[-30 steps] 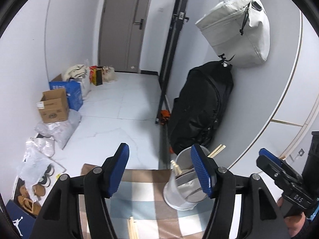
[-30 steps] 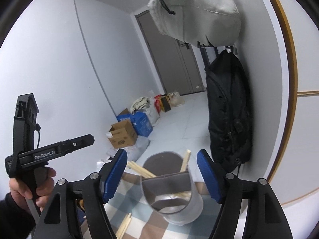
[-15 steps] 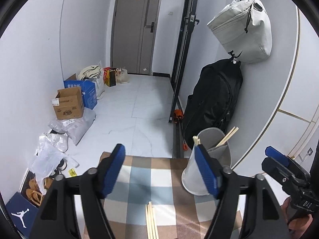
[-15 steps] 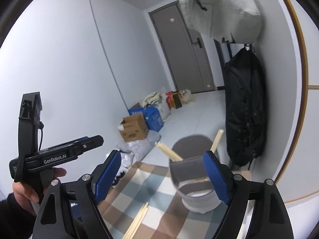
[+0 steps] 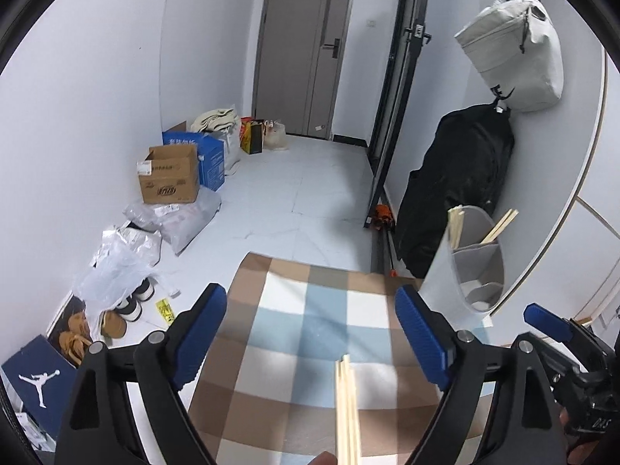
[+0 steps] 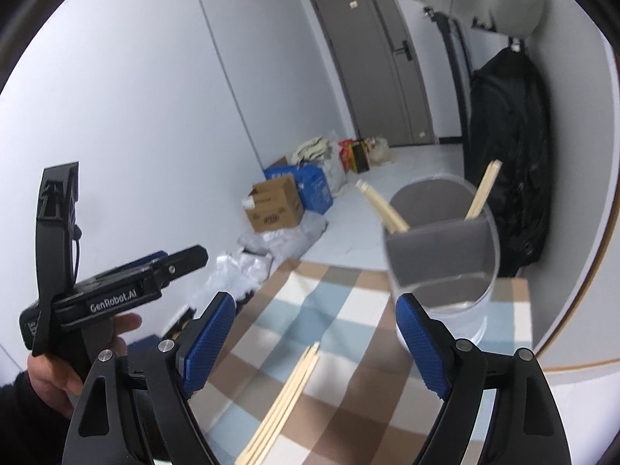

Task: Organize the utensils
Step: 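Lower the right gripper to the chopstick pile and close on one chopstick, then grasp a chopstick with the left gripper while the right gripper holds its chopstick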

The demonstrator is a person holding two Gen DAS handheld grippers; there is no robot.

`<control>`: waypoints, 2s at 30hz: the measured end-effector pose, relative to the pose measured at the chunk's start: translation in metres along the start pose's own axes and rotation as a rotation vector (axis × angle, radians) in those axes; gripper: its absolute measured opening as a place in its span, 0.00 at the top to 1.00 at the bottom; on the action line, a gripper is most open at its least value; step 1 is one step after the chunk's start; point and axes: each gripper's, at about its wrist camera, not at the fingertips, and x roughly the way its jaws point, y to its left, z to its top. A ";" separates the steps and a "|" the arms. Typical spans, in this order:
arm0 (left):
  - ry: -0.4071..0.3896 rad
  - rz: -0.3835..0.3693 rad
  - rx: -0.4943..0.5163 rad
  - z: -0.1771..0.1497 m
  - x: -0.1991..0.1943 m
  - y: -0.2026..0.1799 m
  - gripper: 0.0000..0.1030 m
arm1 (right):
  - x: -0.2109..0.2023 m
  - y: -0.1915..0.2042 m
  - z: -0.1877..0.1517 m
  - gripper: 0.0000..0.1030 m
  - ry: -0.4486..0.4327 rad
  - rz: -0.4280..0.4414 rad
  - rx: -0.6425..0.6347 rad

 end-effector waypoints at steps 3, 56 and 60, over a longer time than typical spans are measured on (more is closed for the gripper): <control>0.010 0.017 -0.005 -0.014 0.007 0.010 0.16 | 0.014 0.010 -0.009 0.19 0.065 0.031 -0.027; 0.197 0.068 -0.160 -0.026 0.037 0.090 0.16 | 0.181 0.004 -0.034 0.94 0.468 -0.231 0.148; 0.205 0.069 -0.128 -0.028 0.040 0.081 0.16 | 0.155 0.006 -0.023 0.94 0.398 -0.206 0.146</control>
